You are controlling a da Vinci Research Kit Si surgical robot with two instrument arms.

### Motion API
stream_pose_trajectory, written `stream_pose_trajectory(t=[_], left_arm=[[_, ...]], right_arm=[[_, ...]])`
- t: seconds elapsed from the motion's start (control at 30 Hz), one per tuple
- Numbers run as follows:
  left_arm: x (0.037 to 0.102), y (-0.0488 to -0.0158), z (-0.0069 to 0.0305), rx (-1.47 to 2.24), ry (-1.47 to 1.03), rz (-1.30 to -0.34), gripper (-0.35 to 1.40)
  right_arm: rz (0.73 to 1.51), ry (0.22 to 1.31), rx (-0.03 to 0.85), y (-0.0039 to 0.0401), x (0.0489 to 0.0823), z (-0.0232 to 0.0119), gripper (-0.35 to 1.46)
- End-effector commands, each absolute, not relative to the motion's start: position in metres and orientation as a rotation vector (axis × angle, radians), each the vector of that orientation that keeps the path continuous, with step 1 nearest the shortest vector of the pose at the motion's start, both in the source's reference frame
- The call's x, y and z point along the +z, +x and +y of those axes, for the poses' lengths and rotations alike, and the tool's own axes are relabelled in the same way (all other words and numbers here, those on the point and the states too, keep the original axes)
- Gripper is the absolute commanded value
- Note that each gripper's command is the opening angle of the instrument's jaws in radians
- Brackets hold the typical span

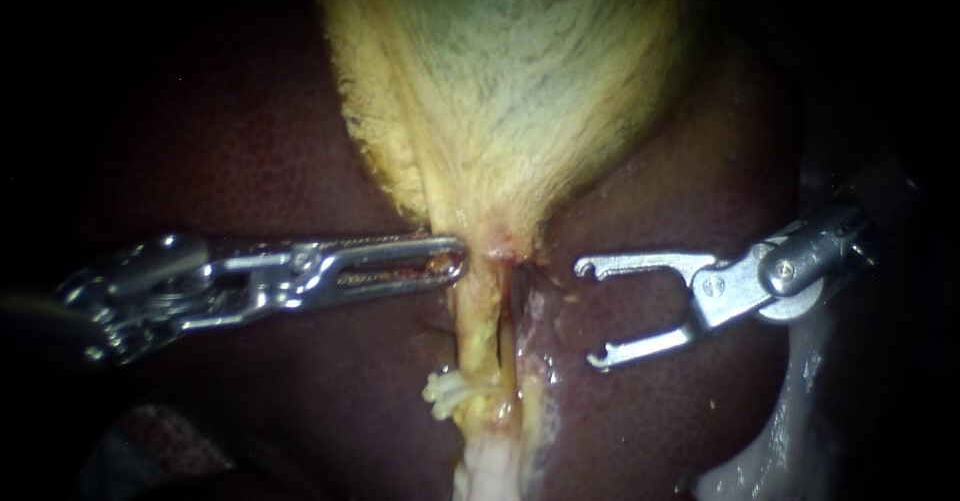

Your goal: Going back second clip left tube

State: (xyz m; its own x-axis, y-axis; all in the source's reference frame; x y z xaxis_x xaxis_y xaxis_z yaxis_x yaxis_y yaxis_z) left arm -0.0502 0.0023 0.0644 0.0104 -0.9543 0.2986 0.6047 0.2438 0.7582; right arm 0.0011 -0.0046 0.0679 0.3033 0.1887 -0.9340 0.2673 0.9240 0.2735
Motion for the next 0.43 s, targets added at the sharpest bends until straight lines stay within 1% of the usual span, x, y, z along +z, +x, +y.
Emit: stream_pose_trajectory(t=[0.03, 0.43], left_arm=[[0.0644, -0.0501, 0.0023, -1.294, 0.485, -0.908, -0.35], [0.0645, -0.0501, 0.0023, -1.293, 0.485, -0.905, -0.35]], right_arm=[[1.273, 0.417, -0.054, 0.0010, 0.0679, -0.0047, 0.60], [1.273, 0.418, -0.054, 0.0009, 0.0678, -0.0046, 0.60]])
